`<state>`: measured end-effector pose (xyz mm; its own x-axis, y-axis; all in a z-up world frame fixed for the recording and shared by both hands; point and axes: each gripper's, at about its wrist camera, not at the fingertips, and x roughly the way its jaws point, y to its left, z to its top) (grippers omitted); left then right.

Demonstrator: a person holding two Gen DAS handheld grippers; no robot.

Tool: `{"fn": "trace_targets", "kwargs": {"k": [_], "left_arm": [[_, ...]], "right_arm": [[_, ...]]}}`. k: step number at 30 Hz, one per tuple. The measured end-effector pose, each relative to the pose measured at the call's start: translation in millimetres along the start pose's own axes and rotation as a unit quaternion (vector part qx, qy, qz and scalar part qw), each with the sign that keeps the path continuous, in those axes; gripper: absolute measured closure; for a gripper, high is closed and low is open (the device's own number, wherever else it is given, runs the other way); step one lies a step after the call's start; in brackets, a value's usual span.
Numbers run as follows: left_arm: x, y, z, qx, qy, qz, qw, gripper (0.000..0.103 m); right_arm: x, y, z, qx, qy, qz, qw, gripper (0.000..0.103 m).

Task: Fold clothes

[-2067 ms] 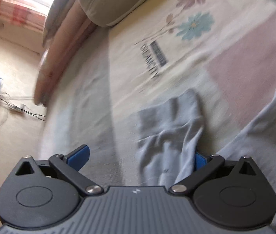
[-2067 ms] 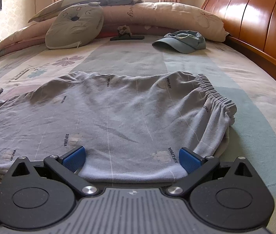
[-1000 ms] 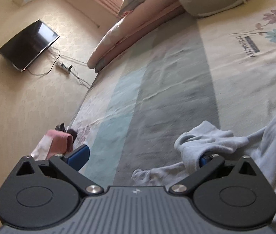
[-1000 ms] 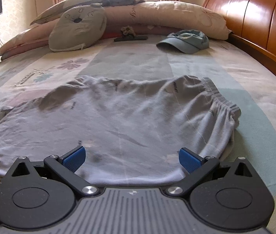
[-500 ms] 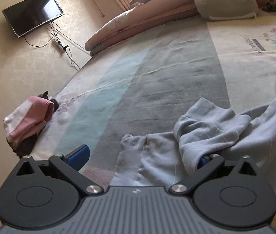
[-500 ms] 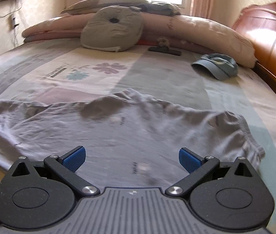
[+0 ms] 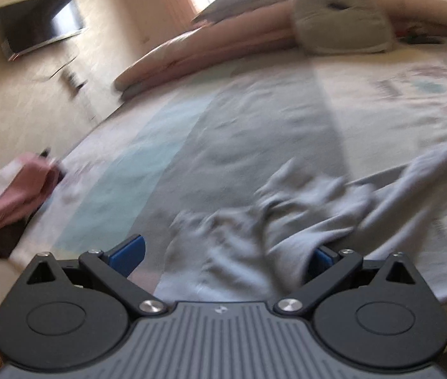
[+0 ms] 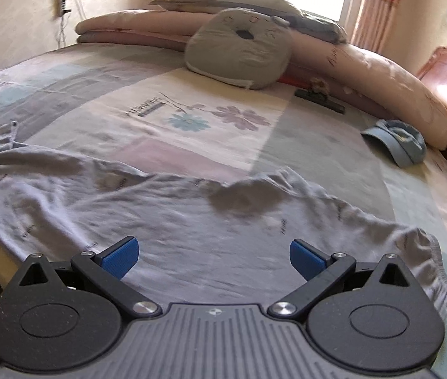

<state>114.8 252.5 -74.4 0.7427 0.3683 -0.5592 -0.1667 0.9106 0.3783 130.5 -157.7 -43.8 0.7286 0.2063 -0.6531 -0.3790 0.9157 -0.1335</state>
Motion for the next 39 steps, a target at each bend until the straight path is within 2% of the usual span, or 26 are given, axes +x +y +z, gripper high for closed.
{"fn": "trace_targets", "kwargs": {"k": [3, 6, 11, 15, 18, 21, 23, 30, 34, 37, 39], "left_arm": [[3.6, -11.1, 5.9, 0.035, -0.015, -0.007, 0.9993, 0.001], [11.0, -13.1, 9.4, 0.038, -0.021, 0.009, 0.9990, 0.001], [9.7, 15.2, 5.5, -0.041, -0.026, 0.031, 0.9983, 0.001], [7.2, 45.1, -9.0, -0.113, -0.013, 0.039, 0.9927, 0.001], [11.6, 67.5, -22.0, -0.180, 0.013, 0.012, 0.9835, 0.001], [16.5, 82.5, -35.2, -0.241, 0.034, -0.015, 0.9699, 0.001], [16.2, 85.9, -40.7, -0.252, 0.038, -0.022, 0.9667, 0.001], [3.9, 89.2, -44.5, -0.249, 0.019, -0.036, 0.9677, 0.001], [-7.2, 91.0, -34.9, -0.249, -0.021, -0.070, 0.9657, 0.001], [-6.6, 86.3, -26.8, -0.237, -0.038, -0.112, 0.9642, 0.001], [-0.4, 79.9, -24.1, -0.230, -0.030, -0.142, 0.9623, 0.001]], "right_arm": [[-0.5, 9.8, 8.8, -0.006, -0.005, 0.005, 1.000, 0.000], [-1.0, 19.3, 17.0, -0.013, -0.010, 0.008, 1.000, 0.000], [0.1, 32.6, 25.3, -0.024, -0.012, 0.015, 1.000, 0.000], [4.5, 39.7, 29.9, -0.028, -0.009, 0.022, 0.999, 0.000], [10.4, 44.9, 33.5, -0.025, -0.005, 0.031, 0.999, 0.000], [15.6, 52.0, 36.5, -0.025, -0.002, 0.044, 0.999, 0.000], [17.7, 57.3, 38.1, -0.031, -0.002, 0.050, 0.998, 0.000], [23.8, 66.7, 42.1, -0.036, 0.000, 0.067, 0.997, 0.000], [25.4, 71.4, 47.3, -0.030, -0.006, 0.113, 0.993, 0.000], [28.2, 77.3, 57.3, -0.025, -0.016, 0.188, 0.982, 0.000], [34.1, 84.3, 68.3, -0.020, -0.013, 0.237, 0.971, 0.004]]}}
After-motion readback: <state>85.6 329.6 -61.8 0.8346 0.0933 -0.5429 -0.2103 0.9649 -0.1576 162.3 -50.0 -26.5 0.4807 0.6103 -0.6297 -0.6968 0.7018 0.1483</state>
